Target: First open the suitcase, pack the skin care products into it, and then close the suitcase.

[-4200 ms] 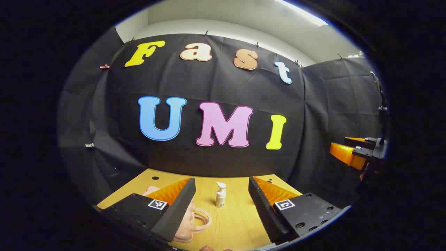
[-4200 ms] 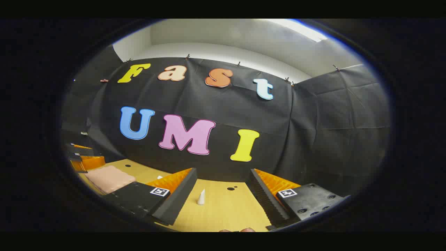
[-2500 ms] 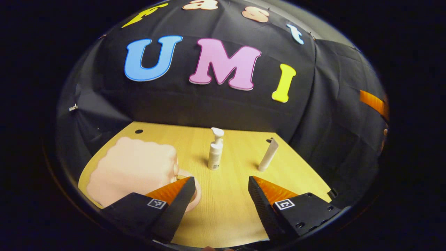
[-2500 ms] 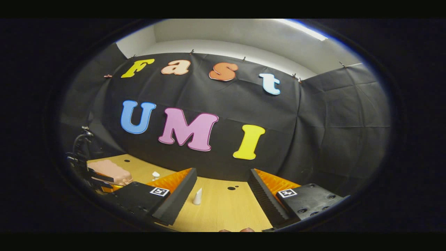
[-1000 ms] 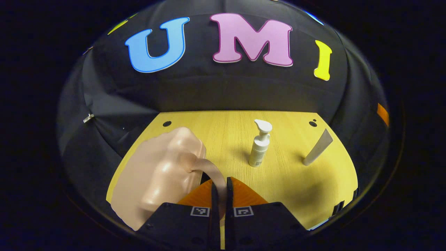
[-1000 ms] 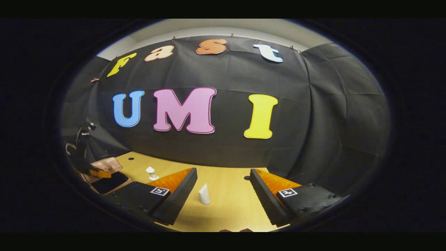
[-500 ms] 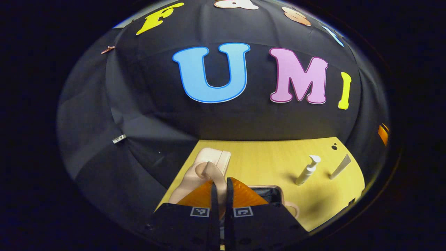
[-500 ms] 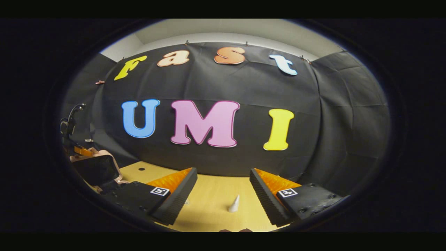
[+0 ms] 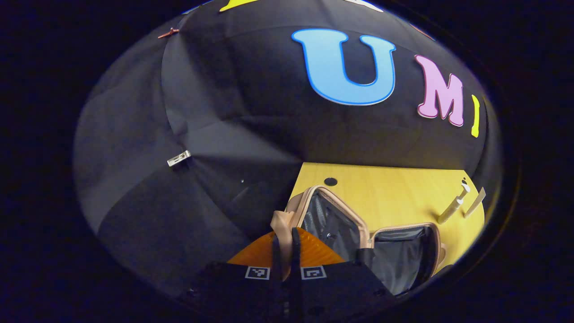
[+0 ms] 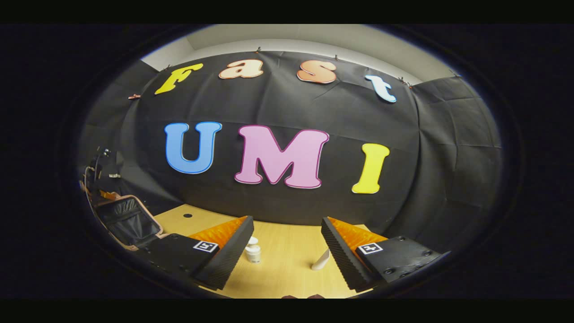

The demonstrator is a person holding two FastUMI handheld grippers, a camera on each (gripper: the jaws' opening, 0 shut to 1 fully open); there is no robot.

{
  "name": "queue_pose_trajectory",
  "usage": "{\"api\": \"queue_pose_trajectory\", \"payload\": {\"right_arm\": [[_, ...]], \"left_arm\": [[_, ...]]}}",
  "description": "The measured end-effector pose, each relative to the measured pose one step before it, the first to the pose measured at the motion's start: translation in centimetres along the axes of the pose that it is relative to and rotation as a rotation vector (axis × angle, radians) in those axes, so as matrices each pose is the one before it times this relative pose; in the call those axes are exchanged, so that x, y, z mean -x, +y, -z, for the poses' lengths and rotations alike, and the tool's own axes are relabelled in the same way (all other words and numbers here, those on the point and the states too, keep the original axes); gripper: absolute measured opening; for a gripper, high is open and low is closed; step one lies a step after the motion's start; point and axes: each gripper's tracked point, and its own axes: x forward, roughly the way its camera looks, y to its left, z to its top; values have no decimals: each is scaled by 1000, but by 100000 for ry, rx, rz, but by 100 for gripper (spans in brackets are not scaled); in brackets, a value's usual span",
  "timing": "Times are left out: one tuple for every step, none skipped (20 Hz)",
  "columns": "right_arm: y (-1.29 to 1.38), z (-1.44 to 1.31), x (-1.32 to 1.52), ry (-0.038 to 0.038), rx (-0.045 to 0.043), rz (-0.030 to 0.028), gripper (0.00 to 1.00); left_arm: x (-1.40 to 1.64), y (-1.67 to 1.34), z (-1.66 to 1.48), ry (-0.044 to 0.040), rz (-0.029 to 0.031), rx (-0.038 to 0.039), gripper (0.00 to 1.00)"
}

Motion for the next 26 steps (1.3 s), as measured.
{"api": "queue_pose_trajectory", "payload": {"right_arm": [[349,-142,167,605,-3819,589,97],[212,90,142,767,-2038,707,98],[-156,408,78,1219,555,2029,96],[-434,474,28,1428,1740,2650,96],[-96,522,213,1825,1047,1447,96],[139,687,205,2367,123,550,96],[274,459,207,1677,69,-10,96],[236,431,94,1503,262,80,94],[184,362,110,1321,464,153,94],[49,239,139,891,386,485,97],[-175,111,-28,698,73,313,96],[-52,182,66,513,-534,314,97],[185,137,-35,351,-890,13,96],[165,257,-57,382,-898,-175,97],[78,292,-149,24,-558,-126,96],[-160,185,-219,-616,237,325,97],[-522,242,-70,-632,621,1205,97],[-886,5,-74,-2397,1457,1723,96],[-880,-13,-25,-2444,1424,1824,96],[-557,83,-116,-2005,1446,850,97],[-317,314,-202,-1085,1510,375,96],[-276,319,-182,-867,1363,-361,96],[-246,345,-97,-796,762,-632,97],[-339,177,-238,-1460,279,-11,97],[-497,246,-240,-683,-310,523,97],[-423,564,-353,-278,-765,16,96]], "left_arm": [[-1569,1556,1117,3639,851,4760,10],[-1400,1430,1483,4117,1556,5346,10],[-1415,2015,1085,2314,-2006,4205,10],[-2146,1502,1287,3093,643,2950,11],[-1376,1492,1740,3848,1586,4134,10],[-969,522,1638,3755,1423,4485,10],[-951,929,1671,2764,-159,2293,10],[-986,812,1521,2039,-107,830,10],[-726,799,354,-1745,-272,-653,10],[-777,151,-8,-1285,1616,400,10],[521,-318,-64,-720,1984,31,14],[239,194,18,416,823,-708,11],[383,534,-60,872,-1105,-1777,11],[178,335,8,522,-1873,-1694,27],[708,-213,125,-744,-1298,-1658,30],[925,-639,-878,-3974,231,-1803,52],[1220,-917,-1109,-6483,1783,-3108,74],[1407,-1515,-1660,-7435,2657,-4057,96],[1437,-2228,-1553,-6792,2765,-4008,95],[1332,-2861,-1870,-6042,3806,-3478,96],[2021,-3213,-2063,-6026,4966,-3264,96],[1550,-3850,-1865,-5716,4807,-3709,96],[1280,-4245,-1473,-4315,4900,-4157,96],[1037,-3889,-1070,-1970,4548,-5145,96],[1196,-3497,-609,-1530,4145,-3668,96],[890,-3583,-472,-1279,4290,-687,96]]}}
